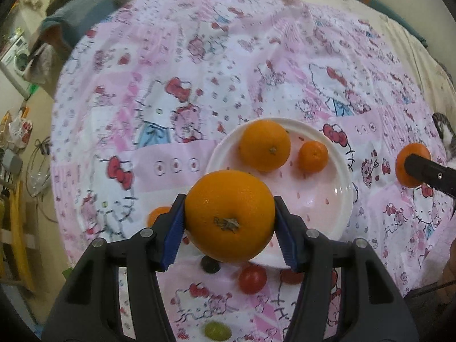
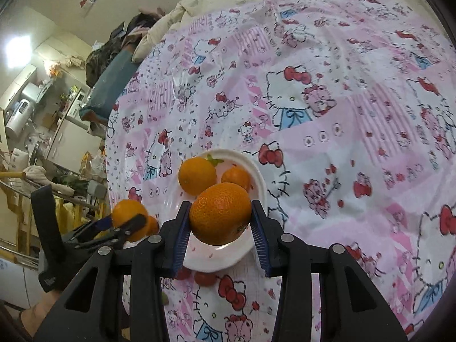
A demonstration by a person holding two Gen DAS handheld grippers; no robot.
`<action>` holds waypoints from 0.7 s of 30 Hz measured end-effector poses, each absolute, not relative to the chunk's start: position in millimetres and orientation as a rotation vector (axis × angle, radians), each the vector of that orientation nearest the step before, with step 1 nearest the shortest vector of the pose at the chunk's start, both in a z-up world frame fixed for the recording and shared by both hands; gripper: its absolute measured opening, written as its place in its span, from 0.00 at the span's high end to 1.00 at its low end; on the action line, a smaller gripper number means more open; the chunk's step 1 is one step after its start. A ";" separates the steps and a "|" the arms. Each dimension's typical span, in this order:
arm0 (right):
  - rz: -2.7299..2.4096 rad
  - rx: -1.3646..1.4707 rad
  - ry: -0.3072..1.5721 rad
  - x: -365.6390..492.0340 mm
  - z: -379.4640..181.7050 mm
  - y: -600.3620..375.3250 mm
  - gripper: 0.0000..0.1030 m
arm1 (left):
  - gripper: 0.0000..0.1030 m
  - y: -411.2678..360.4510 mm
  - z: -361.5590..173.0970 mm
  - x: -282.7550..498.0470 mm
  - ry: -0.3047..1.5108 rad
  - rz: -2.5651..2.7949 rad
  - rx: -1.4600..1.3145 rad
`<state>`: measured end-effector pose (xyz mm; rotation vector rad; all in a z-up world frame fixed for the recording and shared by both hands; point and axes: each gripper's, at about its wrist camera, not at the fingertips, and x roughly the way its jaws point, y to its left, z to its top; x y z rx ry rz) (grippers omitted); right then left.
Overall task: Organize fruits
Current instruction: 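Carry the large orange with the left tool while the right tool carries the tangerine to the plate, then lower the orange onto the plate and open the left tool while the right releases its tangerine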
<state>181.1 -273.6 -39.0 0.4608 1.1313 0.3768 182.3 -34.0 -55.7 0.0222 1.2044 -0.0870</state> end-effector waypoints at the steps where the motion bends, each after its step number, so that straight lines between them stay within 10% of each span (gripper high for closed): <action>1: 0.377 0.452 1.143 185.1 -42.6 -269.9 0.59 | 0.47 -35.9 -60.7 184.7 1.215 -0.092 0.022; 21: 0.342 0.399 1.341 216.3 -123.7 -232.3 0.58 | 0.47 -51.8 -124.4 221.0 1.324 -0.166 0.002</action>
